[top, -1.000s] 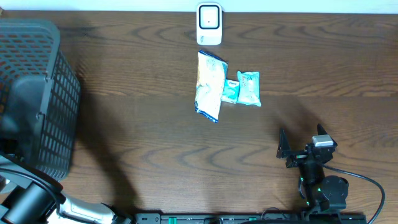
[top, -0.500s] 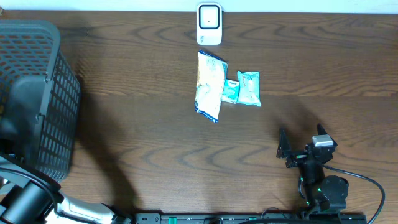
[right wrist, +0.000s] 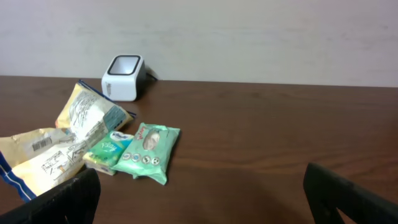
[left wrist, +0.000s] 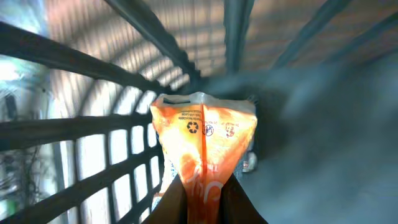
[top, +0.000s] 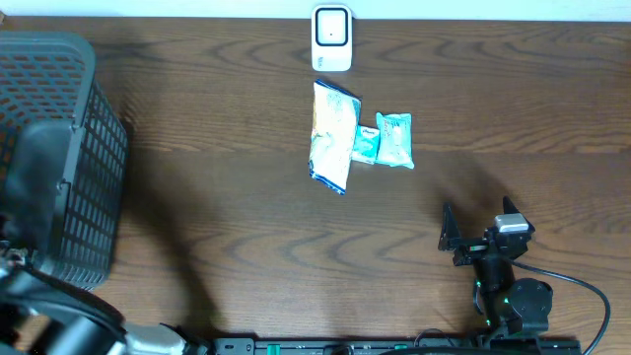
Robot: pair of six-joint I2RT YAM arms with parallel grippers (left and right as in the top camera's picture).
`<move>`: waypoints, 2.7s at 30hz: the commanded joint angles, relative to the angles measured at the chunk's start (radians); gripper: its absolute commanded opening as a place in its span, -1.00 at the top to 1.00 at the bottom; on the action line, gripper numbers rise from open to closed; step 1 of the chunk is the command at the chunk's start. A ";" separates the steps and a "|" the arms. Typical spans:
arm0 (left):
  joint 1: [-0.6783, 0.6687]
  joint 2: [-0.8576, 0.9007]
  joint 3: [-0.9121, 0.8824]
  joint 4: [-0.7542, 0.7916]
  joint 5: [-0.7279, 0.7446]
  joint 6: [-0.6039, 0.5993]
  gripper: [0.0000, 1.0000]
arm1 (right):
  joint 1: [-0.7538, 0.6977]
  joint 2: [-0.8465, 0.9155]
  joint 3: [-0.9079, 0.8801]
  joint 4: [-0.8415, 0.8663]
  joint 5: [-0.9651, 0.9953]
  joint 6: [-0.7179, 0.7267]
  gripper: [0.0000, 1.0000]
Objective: Scan the item barcode
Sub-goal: 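Grasp the small orange Kleenex pack with the left gripper and lift, then carry the orange pack left of the white bag and lower it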
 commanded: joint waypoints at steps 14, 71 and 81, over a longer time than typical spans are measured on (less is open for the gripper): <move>-0.087 -0.413 0.013 0.315 0.784 -0.325 0.86 | 0.008 -0.004 -0.001 -0.004 -0.006 0.006 -0.98; -1.138 0.179 0.013 0.293 0.560 0.250 0.85 | 0.008 -0.004 -0.001 -0.004 -0.006 0.006 -0.99; -1.152 0.212 0.013 0.290 0.560 0.234 0.84 | 0.008 -0.004 -0.001 -0.004 -0.006 0.006 -0.99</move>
